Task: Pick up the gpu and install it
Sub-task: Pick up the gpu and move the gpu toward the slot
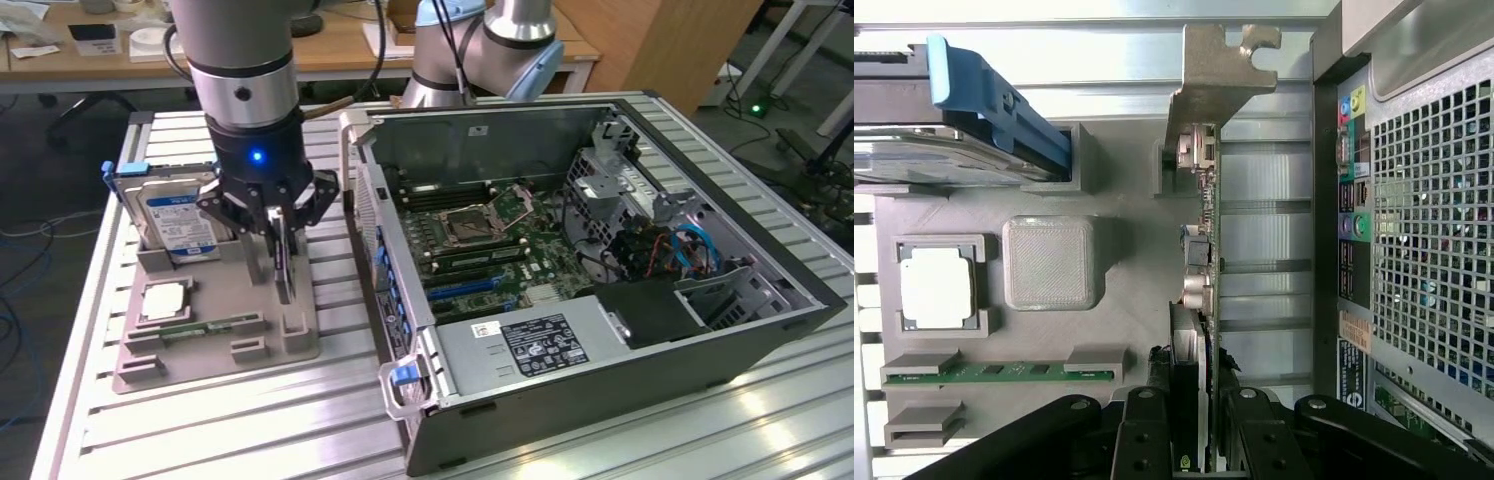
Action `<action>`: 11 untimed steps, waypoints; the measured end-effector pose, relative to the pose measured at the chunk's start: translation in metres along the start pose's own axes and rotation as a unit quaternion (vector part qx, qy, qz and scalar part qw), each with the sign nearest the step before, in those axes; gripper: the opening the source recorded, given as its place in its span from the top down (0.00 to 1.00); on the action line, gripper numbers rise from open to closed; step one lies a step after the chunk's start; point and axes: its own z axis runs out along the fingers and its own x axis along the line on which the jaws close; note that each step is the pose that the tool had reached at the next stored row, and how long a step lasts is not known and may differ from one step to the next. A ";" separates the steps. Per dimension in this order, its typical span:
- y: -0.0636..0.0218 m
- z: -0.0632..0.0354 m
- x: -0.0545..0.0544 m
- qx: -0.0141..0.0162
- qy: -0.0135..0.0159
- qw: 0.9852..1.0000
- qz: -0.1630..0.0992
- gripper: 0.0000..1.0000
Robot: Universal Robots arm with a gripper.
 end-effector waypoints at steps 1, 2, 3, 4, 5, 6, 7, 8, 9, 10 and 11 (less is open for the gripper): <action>0.0000 -0.0002 0.000 0.000 0.000 1.000 0.000 0.73; 0.0000 -0.0004 0.000 0.000 0.000 1.000 0.000 0.73; 0.0000 -0.0006 0.000 0.000 0.000 1.000 0.000 0.73; 0.0000 -0.0008 0.000 0.000 0.000 1.000 0.000 0.73; 0.0000 -0.0010 0.000 0.000 0.000 1.000 0.000 0.73; 0.0000 -0.0013 0.000 0.000 0.000 1.000 0.000 0.73; 0.0000 -0.0014 0.000 0.000 0.000 1.000 0.000 0.73; 0.0000 -0.0017 0.000 0.000 0.000 1.000 0.000 0.73; 0.0000 -0.0021 0.000 0.000 0.000 1.000 0.000 0.73; 0.0000 -0.0025 0.000 0.000 0.000 1.000 0.000 0.73; 0.0000 -0.0032 0.000 0.000 0.000 1.000 0.000 0.73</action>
